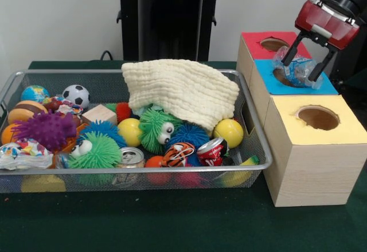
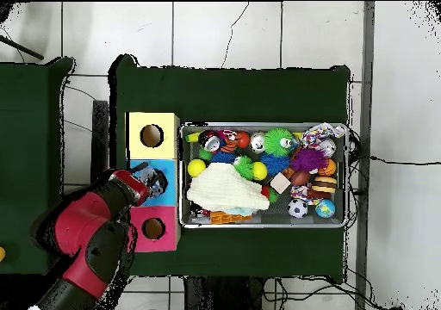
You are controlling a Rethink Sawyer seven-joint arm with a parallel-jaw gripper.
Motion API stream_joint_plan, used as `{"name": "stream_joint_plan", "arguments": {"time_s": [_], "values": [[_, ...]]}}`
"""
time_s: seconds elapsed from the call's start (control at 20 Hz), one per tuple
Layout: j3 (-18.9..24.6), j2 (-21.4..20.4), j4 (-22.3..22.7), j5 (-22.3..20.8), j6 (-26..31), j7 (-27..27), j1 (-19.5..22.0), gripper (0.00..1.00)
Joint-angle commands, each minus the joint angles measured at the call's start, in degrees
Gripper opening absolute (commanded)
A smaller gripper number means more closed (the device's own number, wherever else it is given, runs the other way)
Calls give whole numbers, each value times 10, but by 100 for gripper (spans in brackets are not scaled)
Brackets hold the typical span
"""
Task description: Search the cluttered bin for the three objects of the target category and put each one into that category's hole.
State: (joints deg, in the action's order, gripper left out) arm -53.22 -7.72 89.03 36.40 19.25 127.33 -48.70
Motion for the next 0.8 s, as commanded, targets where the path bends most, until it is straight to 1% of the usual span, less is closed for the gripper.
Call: {"name": "stream_joint_plan", "arguments": {"time_s": [0.05, 0.65, 0.8], "values": [[88, 22, 31, 3, 26, 133, 11, 100], [76, 30, 29, -1, 41, 137, 2, 100], [77, 28, 35, 1, 33, 140, -1, 100]]}}
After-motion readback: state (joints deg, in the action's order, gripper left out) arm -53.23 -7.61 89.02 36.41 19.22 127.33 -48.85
